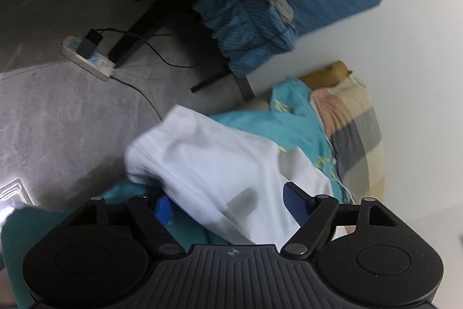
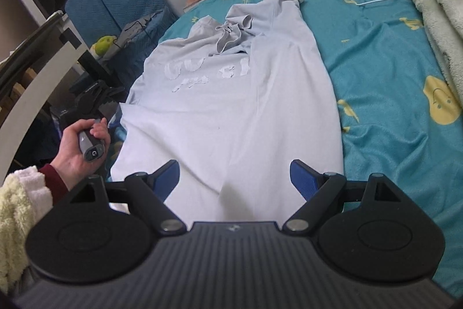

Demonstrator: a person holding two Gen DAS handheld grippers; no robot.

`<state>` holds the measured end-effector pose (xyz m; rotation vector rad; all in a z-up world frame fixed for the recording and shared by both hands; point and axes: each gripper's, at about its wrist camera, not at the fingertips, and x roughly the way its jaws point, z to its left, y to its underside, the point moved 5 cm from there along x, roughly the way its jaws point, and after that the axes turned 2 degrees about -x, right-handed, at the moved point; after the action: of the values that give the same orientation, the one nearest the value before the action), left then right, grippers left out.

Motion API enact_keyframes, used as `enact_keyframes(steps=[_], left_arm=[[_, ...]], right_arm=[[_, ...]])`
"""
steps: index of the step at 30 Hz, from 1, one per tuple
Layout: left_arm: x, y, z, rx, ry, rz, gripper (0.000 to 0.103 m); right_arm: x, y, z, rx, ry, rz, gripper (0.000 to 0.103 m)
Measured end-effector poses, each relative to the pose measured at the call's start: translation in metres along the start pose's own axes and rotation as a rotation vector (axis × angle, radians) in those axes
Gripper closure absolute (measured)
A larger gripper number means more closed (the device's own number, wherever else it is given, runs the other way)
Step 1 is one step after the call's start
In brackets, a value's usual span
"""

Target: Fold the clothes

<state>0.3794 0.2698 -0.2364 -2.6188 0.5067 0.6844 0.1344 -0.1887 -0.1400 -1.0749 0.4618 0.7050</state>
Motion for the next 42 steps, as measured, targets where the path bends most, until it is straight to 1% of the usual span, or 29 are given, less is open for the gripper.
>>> enact_keyframes(steps=[1, 3, 4, 5, 6, 8, 10, 14, 18, 21, 24, 26, 28, 31, 33, 36, 37, 40, 42], left_arm=[[-0.002, -0.005, 0.003, 0.006, -0.006, -0.002, 0.036], [0.0, -0.01, 0.006, 0.009, -0.013, -0.009, 0.041], [0.0, -0.012, 0.006, 0.022, -0.017, -0.019, 0.048], [0.0, -0.014, 0.005, 0.037, -0.021, -0.03, 0.057], [0.0, -0.016, 0.004, 0.052, -0.025, -0.041, 0.063], [-0.002, -0.019, 0.0, 0.096, -0.035, -0.074, 0.094], [-0.01, -0.018, -0.012, 0.184, -0.043, -0.136, 0.095], [-0.021, -0.01, -0.038, 0.308, -0.024, -0.172, 0.098], [-0.033, 0.007, -0.082, 0.472, -0.031, -0.217, 0.098], [-0.041, 0.027, -0.131, 0.608, -0.03, -0.244, 0.098], [-0.046, 0.061, -0.188, 0.767, -0.004, -0.259, 0.098], [-0.051, 0.091, -0.223, 0.87, 0.032, -0.277, 0.098], [-0.05, 0.129, -0.251, 0.944, 0.087, -0.259, 0.098], [-0.035, 0.193, -0.273, 1.062, 0.127, -0.189, 0.097], [-0.019, 0.236, -0.274, 1.123, 0.134, -0.13, 0.096], [0.009, 0.287, -0.264, 1.154, 0.131, -0.039, 0.095], [0.017, 0.297, -0.26, 1.159, 0.125, -0.026, 0.095], [0.042, 0.314, -0.246, 1.156, 0.078, 0.018, 0.094], [0.05, 0.319, -0.239, 1.165, 0.063, 0.049, 0.083]], right_arm=[[0.001, 0.0, 0.0, 0.0, 0.0, 0.001, 0.018], [0.002, 0.001, 0.001, 0.0, -0.002, 0.005, 0.018], [0.002, 0.001, 0.002, 0.0, -0.003, 0.006, 0.018], [0.002, 0.001, 0.002, -0.001, -0.003, 0.007, 0.018], [0.002, 0.001, 0.002, -0.002, -0.001, 0.007, 0.018], [0.003, 0.001, 0.001, -0.002, 0.003, 0.009, 0.018], [0.003, 0.001, 0.001, 0.005, 0.002, 0.012, 0.018], [0.003, 0.001, 0.002, 0.034, -0.015, 0.015, 0.018], [-0.003, -0.001, -0.001, 0.037, -0.005, -0.005, 0.018], [-0.008, -0.004, -0.007, 0.057, 0.006, -0.017, 0.018], [-0.013, -0.006, -0.012, 0.074, 0.009, -0.029, 0.018], [-0.018, -0.007, -0.014, 0.081, 0.006, -0.04, 0.018], [-0.024, -0.009, -0.019, 0.094, 0.0, -0.057, 0.018], [-0.035, -0.015, -0.03, 0.113, 0.01, -0.093, 0.018], [-0.039, -0.018, -0.039, 0.143, 0.01, -0.107, 0.018], [-0.042, -0.021, -0.051, 0.181, 0.003, -0.119, 0.018], [-0.043, -0.021, -0.052, 0.183, 0.001, -0.12, 0.018], [-0.042, -0.023, -0.055, 0.168, 0.002, -0.128, 0.018], [-0.043, -0.027, -0.054, 0.151, 0.0, -0.144, 0.018]])
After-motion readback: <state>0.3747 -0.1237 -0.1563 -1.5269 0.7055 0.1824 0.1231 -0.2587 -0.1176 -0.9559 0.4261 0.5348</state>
